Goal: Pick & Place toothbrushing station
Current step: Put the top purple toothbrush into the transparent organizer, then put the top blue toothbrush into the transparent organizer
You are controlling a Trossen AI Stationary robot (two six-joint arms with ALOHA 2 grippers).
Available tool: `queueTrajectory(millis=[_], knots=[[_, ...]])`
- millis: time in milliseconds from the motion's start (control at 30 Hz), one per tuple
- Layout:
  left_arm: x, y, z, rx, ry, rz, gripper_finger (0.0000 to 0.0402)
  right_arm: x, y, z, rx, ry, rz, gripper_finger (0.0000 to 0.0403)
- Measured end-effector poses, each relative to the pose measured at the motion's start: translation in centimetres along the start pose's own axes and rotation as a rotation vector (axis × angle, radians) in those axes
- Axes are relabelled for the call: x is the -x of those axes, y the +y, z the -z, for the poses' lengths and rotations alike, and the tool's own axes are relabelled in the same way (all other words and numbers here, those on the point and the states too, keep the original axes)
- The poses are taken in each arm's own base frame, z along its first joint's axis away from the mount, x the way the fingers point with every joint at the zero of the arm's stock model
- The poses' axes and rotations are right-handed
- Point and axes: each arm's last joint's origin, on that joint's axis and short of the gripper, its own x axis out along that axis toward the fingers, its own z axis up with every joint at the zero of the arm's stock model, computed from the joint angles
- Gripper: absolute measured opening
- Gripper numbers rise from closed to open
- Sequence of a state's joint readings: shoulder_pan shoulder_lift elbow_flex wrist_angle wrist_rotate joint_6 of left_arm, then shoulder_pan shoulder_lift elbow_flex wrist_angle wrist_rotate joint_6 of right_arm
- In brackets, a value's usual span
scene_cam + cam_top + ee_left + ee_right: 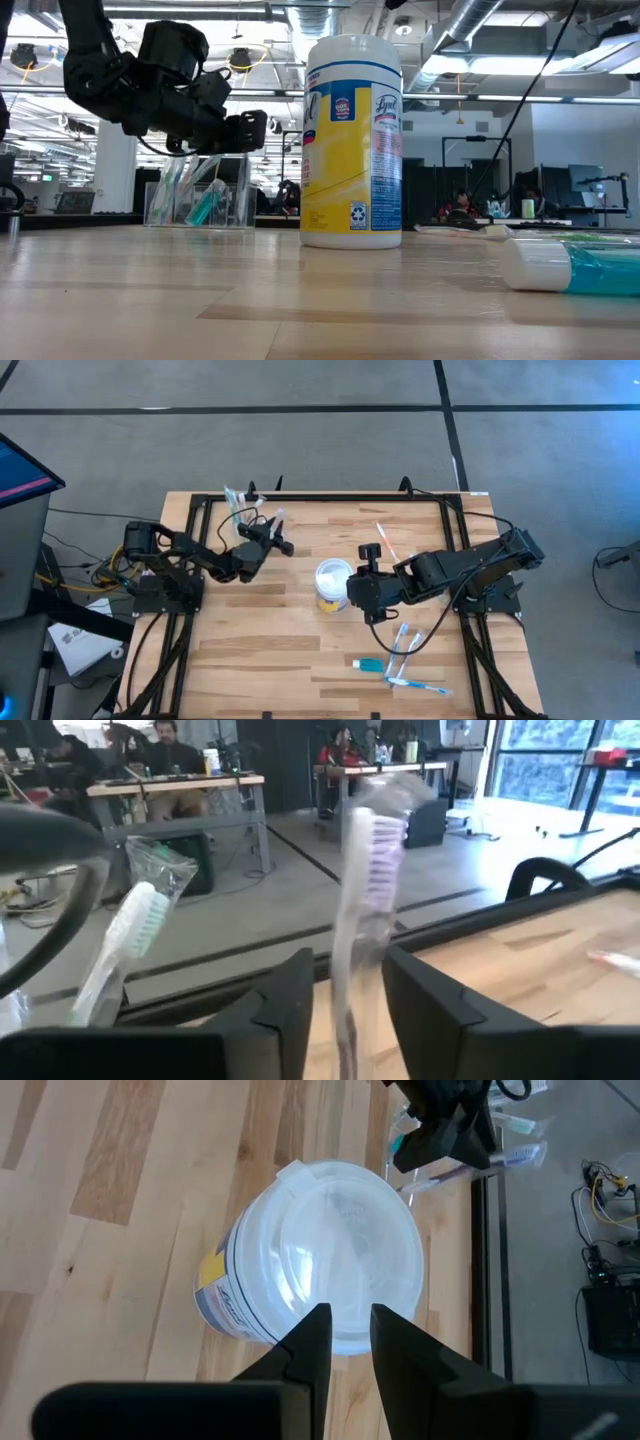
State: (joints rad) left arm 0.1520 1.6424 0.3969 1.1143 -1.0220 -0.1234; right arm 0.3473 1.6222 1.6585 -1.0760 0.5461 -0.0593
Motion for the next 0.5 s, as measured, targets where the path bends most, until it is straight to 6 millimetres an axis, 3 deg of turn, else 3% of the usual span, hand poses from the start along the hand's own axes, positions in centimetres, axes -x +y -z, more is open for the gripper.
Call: queueTrajectory(millis=[233, 500], knots=[[0.7, 0.1, -1.5, -0.079, -0.036, -0.032, 0.0160, 0.0, 0.0, 0.0, -0.006, 0.000, 0.000, 0.0064], [3.6, -0.5, -3.7, -0.061, -0.056, 0.077, 0.0156, 0.0, -0.1, 0.1, -0.069, 0.010, 0.001, 0.0064]])
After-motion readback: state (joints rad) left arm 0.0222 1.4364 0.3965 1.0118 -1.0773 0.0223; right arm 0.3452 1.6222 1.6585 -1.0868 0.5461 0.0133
